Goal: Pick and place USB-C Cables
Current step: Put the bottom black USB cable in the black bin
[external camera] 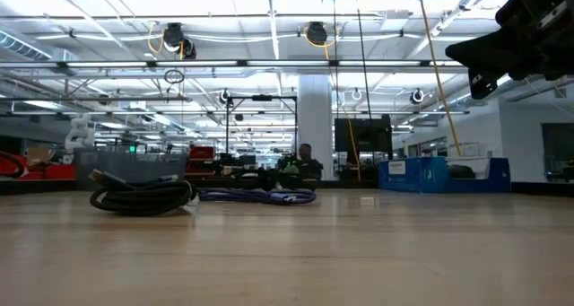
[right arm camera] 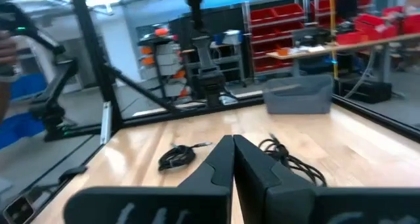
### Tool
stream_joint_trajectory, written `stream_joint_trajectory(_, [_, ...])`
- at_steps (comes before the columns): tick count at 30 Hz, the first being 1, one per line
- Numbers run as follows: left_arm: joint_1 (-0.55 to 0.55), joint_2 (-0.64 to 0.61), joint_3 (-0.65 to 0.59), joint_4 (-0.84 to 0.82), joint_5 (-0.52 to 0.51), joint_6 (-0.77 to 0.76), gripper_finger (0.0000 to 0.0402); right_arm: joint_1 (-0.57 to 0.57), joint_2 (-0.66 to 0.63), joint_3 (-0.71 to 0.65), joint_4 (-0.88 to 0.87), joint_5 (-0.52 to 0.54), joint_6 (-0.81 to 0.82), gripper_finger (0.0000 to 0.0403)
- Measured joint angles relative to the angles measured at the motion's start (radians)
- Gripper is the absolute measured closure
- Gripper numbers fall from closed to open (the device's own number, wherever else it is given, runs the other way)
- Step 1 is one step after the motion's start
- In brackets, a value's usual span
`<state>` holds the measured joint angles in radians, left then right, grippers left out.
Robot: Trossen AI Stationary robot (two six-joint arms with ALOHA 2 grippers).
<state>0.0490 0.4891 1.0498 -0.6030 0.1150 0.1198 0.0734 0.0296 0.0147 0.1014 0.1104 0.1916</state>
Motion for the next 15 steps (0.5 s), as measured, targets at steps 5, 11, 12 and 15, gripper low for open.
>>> stream_joint_trajectory(5, [0.000, 0.110, 0.167, -0.154, 0.000, -0.038, 0.0371, 0.000, 0.000, 0.000, 0.008, -0.001, 0.012, 0.0403])
stream_joint_trajectory(11, [0.000, 0.202, 0.292, -0.290, 0.000, -0.054, 0.0371, 0.000, 0.000, 0.000, 0.008, 0.075, 0.158, 0.0403])
stream_joint_trajectory(12, [0.000, 0.210, 0.301, -0.301, 0.000, -0.051, 0.0371, 0.000, 0.000, 0.000, 0.013, 0.089, 0.165, 0.0403])
stream_joint_trajectory(15, [0.000, 0.220, 0.312, -0.308, 0.000, -0.026, 0.0371, 0.000, 0.002, 0.031, 0.055, 0.098, 0.156, 0.0403])
